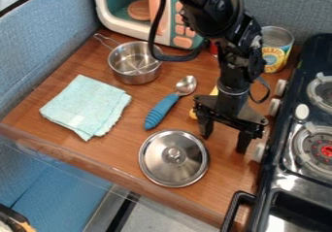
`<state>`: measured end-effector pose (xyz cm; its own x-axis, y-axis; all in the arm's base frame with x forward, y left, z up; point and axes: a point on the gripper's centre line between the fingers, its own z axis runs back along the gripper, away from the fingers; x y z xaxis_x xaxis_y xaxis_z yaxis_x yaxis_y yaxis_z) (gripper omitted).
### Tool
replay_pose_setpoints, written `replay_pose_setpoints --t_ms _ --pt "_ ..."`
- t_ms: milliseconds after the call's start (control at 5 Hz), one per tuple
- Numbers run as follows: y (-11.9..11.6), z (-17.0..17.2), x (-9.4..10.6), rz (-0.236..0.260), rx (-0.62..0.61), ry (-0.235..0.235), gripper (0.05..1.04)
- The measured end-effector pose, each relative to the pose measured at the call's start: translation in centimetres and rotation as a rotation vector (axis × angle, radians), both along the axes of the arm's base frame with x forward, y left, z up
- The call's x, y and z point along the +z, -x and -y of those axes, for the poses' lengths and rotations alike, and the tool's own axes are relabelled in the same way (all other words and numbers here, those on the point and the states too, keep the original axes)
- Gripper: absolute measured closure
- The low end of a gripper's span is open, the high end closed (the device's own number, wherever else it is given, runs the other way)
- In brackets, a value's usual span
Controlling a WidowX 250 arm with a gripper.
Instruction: Take the toy banana and put it on the blue cloth on the bottom left of the table
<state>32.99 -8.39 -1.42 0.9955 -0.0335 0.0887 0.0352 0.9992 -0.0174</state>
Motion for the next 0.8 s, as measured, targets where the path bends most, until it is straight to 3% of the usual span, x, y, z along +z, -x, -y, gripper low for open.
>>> replay_pose_setpoints --t_ms 400,800 --pt "0.6 0.3 0.8 -0.051 -0.002 0.023 0.084" --pt "-3.5 -0.2 6.0 0.040 -0.017 0.069 0.084"
